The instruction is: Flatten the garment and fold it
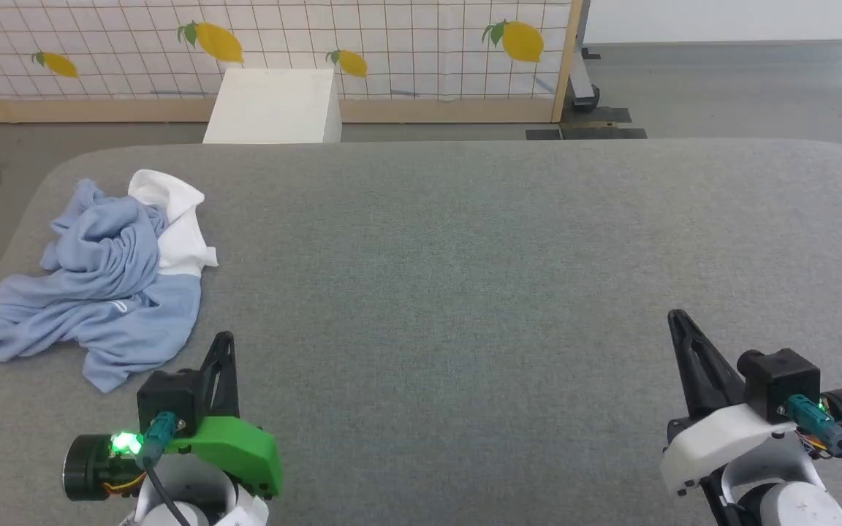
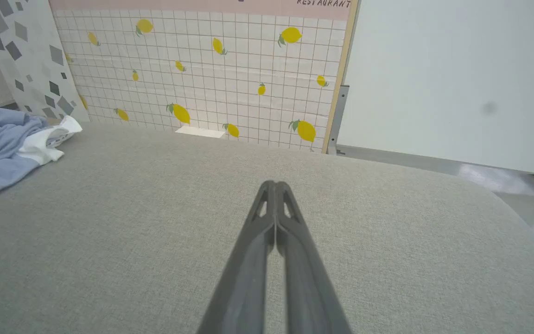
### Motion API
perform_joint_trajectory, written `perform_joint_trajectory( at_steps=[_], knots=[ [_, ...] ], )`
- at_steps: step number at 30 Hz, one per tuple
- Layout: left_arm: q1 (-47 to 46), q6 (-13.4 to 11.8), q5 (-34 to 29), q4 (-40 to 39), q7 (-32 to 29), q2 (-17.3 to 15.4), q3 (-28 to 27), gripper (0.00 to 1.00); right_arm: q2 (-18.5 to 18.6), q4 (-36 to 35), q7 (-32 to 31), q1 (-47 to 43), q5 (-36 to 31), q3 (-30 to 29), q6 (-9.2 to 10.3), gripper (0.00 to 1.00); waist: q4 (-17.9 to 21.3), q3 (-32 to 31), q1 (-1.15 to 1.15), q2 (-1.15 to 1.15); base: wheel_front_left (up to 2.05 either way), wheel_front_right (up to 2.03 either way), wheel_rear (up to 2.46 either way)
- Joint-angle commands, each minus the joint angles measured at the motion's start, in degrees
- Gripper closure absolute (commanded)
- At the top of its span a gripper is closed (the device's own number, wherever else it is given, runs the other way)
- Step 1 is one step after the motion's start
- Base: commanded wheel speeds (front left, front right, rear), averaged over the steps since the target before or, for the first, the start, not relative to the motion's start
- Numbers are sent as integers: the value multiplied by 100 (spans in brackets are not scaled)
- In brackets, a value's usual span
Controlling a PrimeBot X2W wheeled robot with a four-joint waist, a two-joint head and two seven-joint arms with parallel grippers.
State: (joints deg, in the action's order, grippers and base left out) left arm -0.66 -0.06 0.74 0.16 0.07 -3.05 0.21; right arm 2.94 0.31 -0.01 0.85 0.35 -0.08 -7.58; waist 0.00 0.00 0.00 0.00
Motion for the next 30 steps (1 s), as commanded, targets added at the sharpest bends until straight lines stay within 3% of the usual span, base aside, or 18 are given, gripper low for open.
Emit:
perform_joint_trajectory(
  at_steps=[1, 30],
  knots=[
    [66, 6, -74, -16, -7, 17, -21, 100, -6, -31, 1, -85, -35, 8, 9, 100, 0, 0, 0, 0, 0, 0, 0],
    [66, 6, -74, -16, -7, 17, -21, 100, -6, -31, 1, -85, -35, 8, 9, 100, 0, 0, 0, 0, 0, 0, 0]
  ],
)
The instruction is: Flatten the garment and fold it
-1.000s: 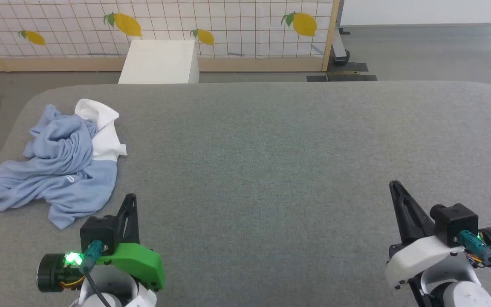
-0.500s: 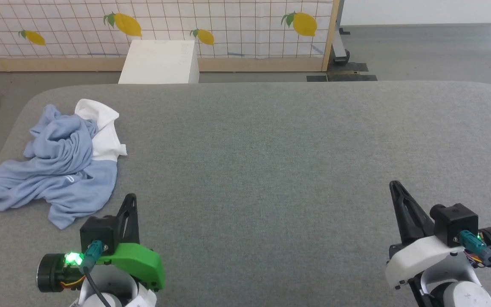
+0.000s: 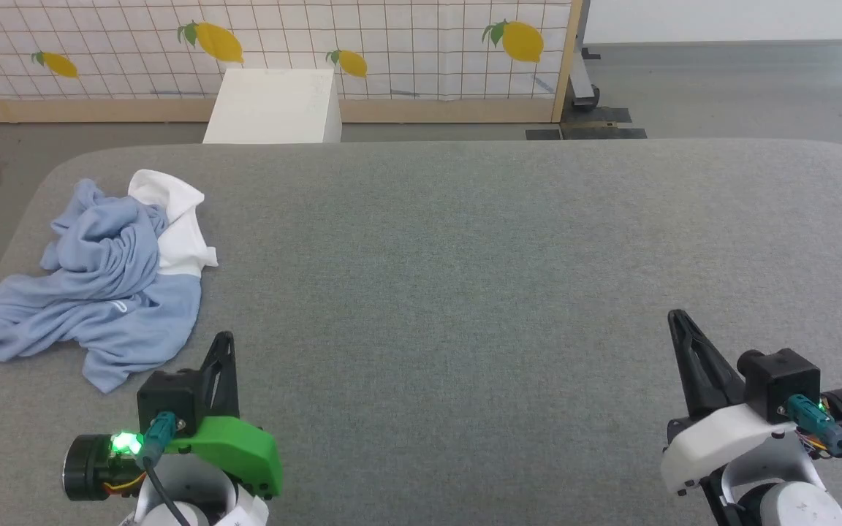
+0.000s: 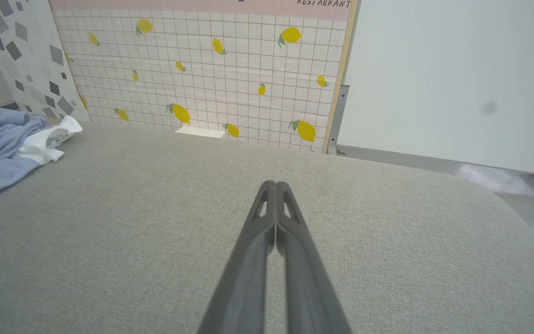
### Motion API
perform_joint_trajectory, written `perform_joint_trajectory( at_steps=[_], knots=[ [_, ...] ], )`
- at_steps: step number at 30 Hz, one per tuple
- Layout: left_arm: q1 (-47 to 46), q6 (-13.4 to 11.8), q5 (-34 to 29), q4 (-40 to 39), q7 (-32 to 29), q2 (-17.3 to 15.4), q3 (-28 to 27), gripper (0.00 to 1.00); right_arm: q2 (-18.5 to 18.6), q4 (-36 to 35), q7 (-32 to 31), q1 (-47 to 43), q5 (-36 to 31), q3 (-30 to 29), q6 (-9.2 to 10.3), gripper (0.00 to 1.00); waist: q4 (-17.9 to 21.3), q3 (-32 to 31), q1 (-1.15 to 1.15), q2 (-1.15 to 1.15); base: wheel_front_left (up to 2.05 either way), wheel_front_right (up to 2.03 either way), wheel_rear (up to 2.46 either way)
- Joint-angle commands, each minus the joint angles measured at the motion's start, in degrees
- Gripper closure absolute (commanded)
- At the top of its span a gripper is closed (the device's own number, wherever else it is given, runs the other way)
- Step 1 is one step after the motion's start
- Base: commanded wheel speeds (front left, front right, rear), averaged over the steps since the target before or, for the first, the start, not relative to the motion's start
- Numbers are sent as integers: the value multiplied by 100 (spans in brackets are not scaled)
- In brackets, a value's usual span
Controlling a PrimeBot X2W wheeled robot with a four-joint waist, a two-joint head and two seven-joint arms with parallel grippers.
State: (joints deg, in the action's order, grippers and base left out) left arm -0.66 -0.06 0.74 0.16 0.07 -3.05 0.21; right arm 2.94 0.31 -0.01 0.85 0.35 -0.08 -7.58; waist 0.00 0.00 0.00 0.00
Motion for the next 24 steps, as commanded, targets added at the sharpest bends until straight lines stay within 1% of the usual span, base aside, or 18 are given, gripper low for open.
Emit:
perform_joint_trajectory(
  at_steps=[1, 4, 5, 24],
  knots=[
    [66, 6, -74, -16, -7, 17, -21, 100, -6, -31, 1, -85, -35, 8, 9, 100, 0, 0, 0, 0, 0, 0, 0],
    [66, 6, -74, -16, -7, 17, -21, 100, -6, -31, 1, -85, -35, 8, 9, 100, 0, 0, 0, 0, 0, 0, 0],
    [0, 0, 1, 0, 1, 0, 0, 0, 0, 0, 1, -1, 2, 0, 0, 0, 0, 0, 0, 0, 0, 0, 0],
    [22, -27, 148, 92, 190, 1, 36, 0, -1, 120, 190, -52, 183, -74, 1, 0, 1, -3, 0, 0, 0, 0, 0]
  ],
)
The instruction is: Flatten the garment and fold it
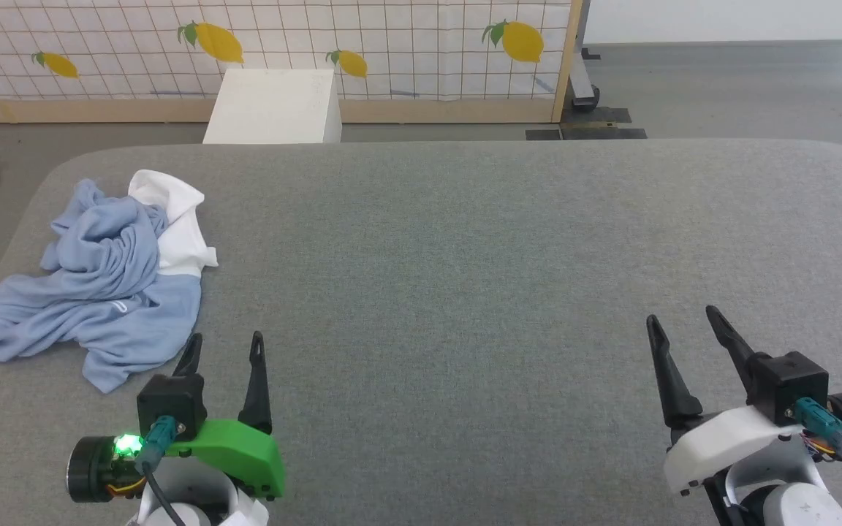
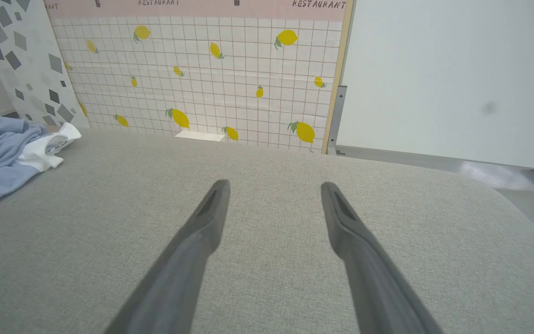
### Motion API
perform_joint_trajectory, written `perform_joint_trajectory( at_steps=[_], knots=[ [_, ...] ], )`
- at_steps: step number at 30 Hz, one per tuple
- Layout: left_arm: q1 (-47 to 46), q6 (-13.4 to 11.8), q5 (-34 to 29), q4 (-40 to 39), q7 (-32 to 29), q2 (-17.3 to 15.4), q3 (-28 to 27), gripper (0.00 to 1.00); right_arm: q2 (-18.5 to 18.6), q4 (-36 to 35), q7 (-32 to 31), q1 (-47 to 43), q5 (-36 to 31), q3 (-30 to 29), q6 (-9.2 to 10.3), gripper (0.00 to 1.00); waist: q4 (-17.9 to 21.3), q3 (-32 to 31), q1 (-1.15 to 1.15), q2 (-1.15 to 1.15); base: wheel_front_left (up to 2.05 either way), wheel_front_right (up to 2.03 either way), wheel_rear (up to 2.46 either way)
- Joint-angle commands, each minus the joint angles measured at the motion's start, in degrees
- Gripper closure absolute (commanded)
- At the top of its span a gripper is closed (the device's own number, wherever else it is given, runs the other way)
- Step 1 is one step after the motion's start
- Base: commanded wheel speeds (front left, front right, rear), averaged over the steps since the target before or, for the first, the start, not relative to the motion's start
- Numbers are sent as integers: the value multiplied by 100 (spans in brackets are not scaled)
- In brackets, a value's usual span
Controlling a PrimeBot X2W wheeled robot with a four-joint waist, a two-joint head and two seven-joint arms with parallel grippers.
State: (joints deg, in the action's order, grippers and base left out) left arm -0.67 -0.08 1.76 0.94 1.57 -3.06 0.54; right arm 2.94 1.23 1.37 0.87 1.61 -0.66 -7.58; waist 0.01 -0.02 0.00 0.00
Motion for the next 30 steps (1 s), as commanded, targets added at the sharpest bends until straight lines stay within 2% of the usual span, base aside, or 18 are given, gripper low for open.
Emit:
perform_joint_trajectory(
  at_steps=[1, 30],
  knots=[
    [25, -26, 51, 19, 51, 2, 4, 0, -1, 35, 63, -55, 64, -21, 1, 0, 1, -1, 0, 0, 0, 0, 0],
    [46, -50, 252, 212, 416, 7, 21, 0, -2, 244, 430, -113, 342, -166, 3, 0, 1, -7, 0, 0, 0, 0, 0]
  ],
)
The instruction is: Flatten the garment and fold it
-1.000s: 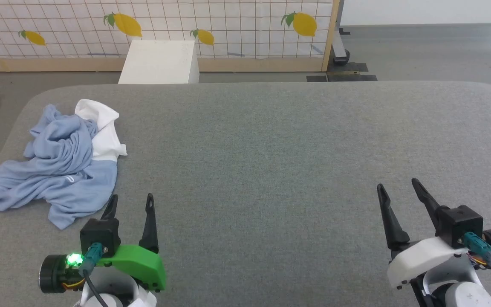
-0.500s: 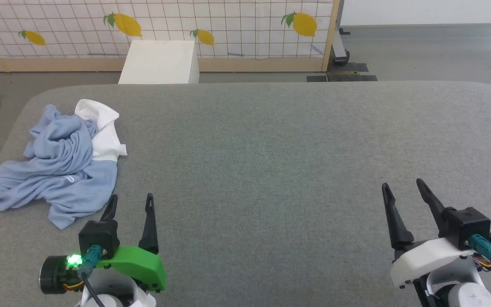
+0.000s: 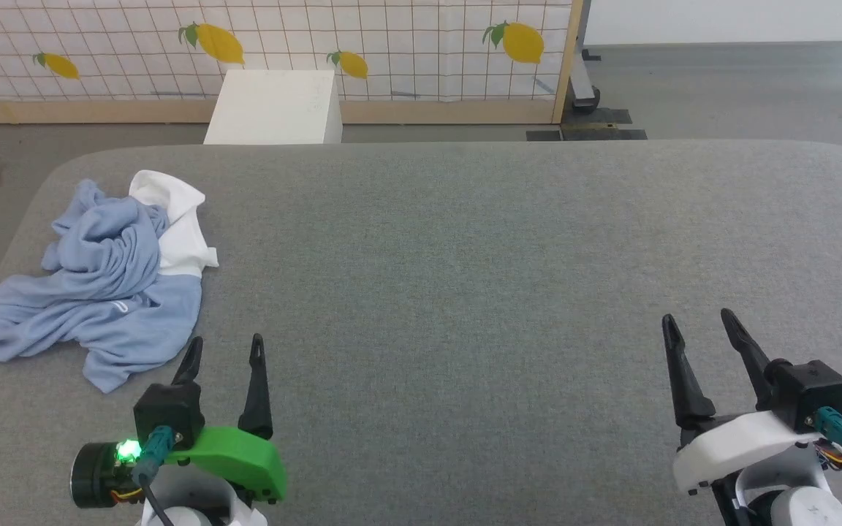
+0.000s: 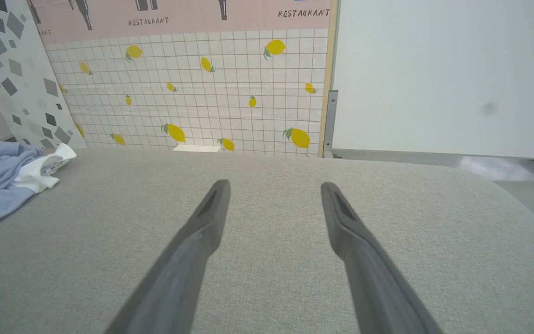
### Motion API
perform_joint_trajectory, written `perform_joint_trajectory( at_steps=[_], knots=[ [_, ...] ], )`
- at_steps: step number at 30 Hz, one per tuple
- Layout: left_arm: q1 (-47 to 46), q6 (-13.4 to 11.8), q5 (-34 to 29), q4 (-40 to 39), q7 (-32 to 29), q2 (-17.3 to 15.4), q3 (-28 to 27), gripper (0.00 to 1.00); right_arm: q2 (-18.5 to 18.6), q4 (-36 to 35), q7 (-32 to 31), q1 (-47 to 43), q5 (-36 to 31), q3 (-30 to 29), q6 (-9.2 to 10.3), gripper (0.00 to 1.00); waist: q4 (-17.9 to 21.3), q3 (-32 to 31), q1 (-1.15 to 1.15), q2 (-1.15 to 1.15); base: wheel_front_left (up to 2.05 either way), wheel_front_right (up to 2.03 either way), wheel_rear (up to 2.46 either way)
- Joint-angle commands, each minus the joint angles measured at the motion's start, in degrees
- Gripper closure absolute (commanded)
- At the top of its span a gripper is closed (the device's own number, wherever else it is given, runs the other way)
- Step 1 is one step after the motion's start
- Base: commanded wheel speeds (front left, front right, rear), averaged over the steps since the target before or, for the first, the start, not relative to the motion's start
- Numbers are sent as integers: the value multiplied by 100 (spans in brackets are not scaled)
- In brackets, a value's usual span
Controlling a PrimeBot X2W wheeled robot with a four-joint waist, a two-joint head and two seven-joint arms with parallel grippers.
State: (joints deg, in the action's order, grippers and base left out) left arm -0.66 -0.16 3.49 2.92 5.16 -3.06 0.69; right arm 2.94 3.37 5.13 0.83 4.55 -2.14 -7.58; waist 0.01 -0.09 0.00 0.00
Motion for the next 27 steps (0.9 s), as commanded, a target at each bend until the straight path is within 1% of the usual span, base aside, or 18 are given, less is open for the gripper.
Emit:
perform_joint_trajectory(
  at_steps=[1, 27],
  knots=[
    [46, -44, 90, 32, 70, 7, 9, 0, -2, 48, 67, -111, 57, -21, 3, 0, 3, -3, 0, 0, 0, 0, 0],
    [24, -86, 327, 383, 388, 11, 97, 0, -4, 412, 387, -120, 226, -87, 5, 0, -14, -19, 0, 0, 0, 0, 0]
  ],
)
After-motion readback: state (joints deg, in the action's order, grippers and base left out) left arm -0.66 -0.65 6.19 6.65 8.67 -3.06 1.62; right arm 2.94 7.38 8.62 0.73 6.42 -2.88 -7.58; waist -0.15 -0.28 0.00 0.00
